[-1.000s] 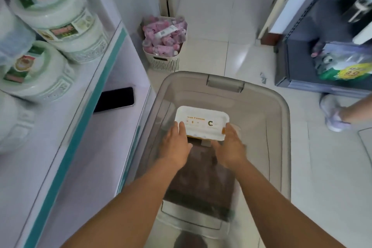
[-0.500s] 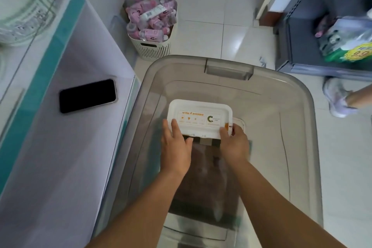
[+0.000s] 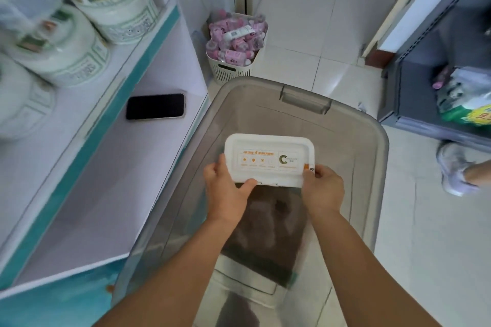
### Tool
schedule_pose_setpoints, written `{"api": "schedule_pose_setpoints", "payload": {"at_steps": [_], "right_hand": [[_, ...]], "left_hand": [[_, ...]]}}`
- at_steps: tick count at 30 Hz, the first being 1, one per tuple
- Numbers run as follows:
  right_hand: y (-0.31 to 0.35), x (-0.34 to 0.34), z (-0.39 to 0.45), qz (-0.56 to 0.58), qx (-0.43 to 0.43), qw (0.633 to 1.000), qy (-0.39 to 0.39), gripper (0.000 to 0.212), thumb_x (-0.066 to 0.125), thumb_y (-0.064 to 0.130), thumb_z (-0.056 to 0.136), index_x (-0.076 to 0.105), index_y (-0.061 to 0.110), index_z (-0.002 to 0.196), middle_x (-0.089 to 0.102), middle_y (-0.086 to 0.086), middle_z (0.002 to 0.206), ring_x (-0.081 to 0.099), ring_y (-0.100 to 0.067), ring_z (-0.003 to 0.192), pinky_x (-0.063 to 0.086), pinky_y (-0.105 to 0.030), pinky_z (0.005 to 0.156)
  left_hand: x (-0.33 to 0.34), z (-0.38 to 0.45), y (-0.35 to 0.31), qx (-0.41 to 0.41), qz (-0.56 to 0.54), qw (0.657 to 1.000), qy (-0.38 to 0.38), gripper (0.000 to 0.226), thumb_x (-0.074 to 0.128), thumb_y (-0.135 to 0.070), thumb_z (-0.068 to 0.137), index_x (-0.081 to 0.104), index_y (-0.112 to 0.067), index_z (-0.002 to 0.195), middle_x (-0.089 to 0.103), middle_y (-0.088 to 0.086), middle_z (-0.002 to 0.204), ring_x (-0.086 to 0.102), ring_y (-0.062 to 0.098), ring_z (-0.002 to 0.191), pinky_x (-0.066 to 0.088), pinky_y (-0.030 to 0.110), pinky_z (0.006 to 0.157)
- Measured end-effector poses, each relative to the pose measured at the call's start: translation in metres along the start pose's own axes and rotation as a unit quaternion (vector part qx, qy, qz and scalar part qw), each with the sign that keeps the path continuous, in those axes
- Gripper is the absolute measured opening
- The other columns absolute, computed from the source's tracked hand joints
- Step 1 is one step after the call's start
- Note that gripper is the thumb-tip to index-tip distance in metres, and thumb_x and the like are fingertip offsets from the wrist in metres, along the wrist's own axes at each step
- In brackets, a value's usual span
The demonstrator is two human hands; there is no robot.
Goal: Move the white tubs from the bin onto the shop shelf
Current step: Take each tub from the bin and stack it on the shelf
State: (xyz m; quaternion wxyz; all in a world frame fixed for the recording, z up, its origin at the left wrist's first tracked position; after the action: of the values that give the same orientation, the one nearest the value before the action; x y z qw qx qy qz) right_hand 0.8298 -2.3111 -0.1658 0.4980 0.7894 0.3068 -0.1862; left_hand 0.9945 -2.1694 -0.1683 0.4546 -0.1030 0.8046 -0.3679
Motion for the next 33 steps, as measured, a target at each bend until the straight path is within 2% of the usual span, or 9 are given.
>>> {"api": "schedule_pose_setpoints", "payload": {"at_steps": [3, 8, 12, 15, 17, 20, 24, 27, 33], "right_hand": [[0.015, -0.025, -0.025, 0.001, -0.044, 0.999, 0.026, 0.025, 0.05, 0.015, 0.094, 0.068, 0.01, 0.111, 0.068, -0.004, 0.101, 0.053, -0.016, 0.082, 0.039, -0.018, 0.057], [0.035, -0.064, -0.068, 0.033, -0.104, 0.992, 0.066, 0.026, 0.052, 0.02, 0.094, 0.068, 0.011, 0.112, 0.069, -0.005, 0.102, 0.057, -0.018, 0.085, 0.05, -0.032, 0.079], [0.055, -0.096, -0.108, 0.044, -0.164, 0.98, 0.107, 0.023, 0.051, 0.02, 0.094, 0.069, 0.015, 0.107, 0.066, 0.001, 0.094, 0.057, -0.015, 0.08, 0.043, -0.021, 0.06], [0.07, -0.114, -0.141, 0.053, -0.202, 0.97, 0.126, 0.019, 0.051, 0.02, 0.095, 0.068, 0.019, 0.103, 0.062, 0.005, 0.088, 0.054, -0.007, 0.067, 0.041, -0.021, 0.057], [0.077, -0.12, -0.163, 0.065, -0.219, 0.962, 0.148, 0.014, 0.052, 0.021, 0.094, 0.064, 0.027, 0.095, 0.061, 0.012, 0.082, 0.058, -0.007, 0.068, 0.049, -0.023, 0.06], [0.084, -0.122, -0.197, 0.09, -0.23, 0.95, 0.191, 0.016, 0.054, 0.019, 0.092, 0.066, 0.028, 0.096, 0.062, 0.017, 0.08, 0.062, -0.008, 0.077, 0.057, -0.034, 0.077], [0.092, -0.119, -0.249, 0.084, -0.27, 0.932, 0.225, 0.021, 0.054, 0.023, 0.091, 0.068, 0.028, 0.105, 0.065, 0.014, 0.085, 0.066, -0.016, 0.086, 0.057, -0.041, 0.077], [0.093, -0.113, -0.289, 0.075, -0.305, 0.913, 0.26, 0.013, 0.054, 0.025, 0.092, 0.065, 0.032, 0.093, 0.069, 0.007, 0.097, 0.067, -0.018, 0.089, 0.057, -0.037, 0.074], [0.084, -0.097, -0.374, 0.069, -0.35, 0.881, 0.312, 0.023, 0.055, 0.023, 0.09, 0.062, 0.036, 0.073, 0.07, 0.007, 0.092, 0.068, -0.018, 0.089, 0.058, -0.038, 0.077]], "left_hand": [[-0.028, -0.034, -0.015, 0.008, -0.013, 0.999, -0.046, 0.067, 0.077, -0.026, 0.075, 0.042, -0.022, 0.132, 0.04, 0.0, 0.12, 0.048, 0.016, 0.109, 0.043, 0.025, 0.089], [-0.069, -0.1, -0.036, 0.011, -0.041, 0.991, -0.127, 0.067, 0.079, -0.027, 0.072, 0.044, -0.023, 0.13, 0.044, -0.004, 0.117, 0.043, 0.007, 0.104, 0.039, 0.022, 0.089], [-0.101, -0.155, -0.049, 0.011, -0.064, 0.981, -0.185, 0.066, 0.08, -0.029, 0.071, 0.046, -0.023, 0.127, 0.046, -0.005, 0.115, 0.041, 0.005, 0.1, 0.04, 0.021, 0.085], [-0.129, -0.195, -0.054, 0.009, -0.08, 0.97, -0.229, 0.066, 0.08, -0.03, 0.07, 0.045, -0.023, 0.126, 0.043, -0.006, 0.113, 0.046, 0.008, 0.103, 0.044, 0.024, 0.088], [-0.148, -0.219, -0.053, 0.004, -0.085, 0.963, -0.256, 0.068, 0.08, -0.033, 0.07, 0.044, -0.024, 0.127, 0.045, -0.006, 0.115, 0.047, 0.007, 0.101, 0.044, 0.02, 0.086], [-0.177, -0.256, -0.047, -0.011, -0.11, 0.952, -0.286, 0.072, 0.081, -0.034, 0.069, 0.043, -0.026, 0.13, 0.044, -0.007, 0.115, 0.051, 0.005, 0.097, 0.045, 0.019, 0.087], [-0.217, -0.304, -0.034, -0.022, -0.133, 0.935, -0.329, 0.071, 0.081, -0.029, 0.071, 0.044, -0.024, 0.131, 0.042, -0.008, 0.118, 0.046, 0.001, 0.092, 0.037, 0.01, 0.085], [-0.243, -0.34, -0.017, -0.033, -0.134, 0.923, -0.36, 0.072, 0.08, -0.027, 0.071, 0.044, -0.022, 0.133, 0.044, -0.004, 0.123, 0.042, 0.003, 0.097, 0.036, 0.014, 0.088], [-0.287, -0.416, 0.027, -0.049, -0.138, 0.897, -0.417, 0.075, 0.08, -0.027, 0.072, 0.04, -0.02, 0.135, 0.042, -0.004, 0.124, 0.045, 0.007, 0.101, 0.039, 0.014, 0.088]]}}
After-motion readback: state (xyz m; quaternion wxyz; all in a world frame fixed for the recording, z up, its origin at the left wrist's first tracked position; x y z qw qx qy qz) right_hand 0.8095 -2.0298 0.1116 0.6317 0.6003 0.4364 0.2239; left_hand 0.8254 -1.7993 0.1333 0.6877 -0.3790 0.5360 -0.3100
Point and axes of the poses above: each hand's wrist, its own z-axis towards the middle knuckle, its own x-axis out of the palm, y = z × x, the point moved 7 cm from there along z, towards the middle knuckle
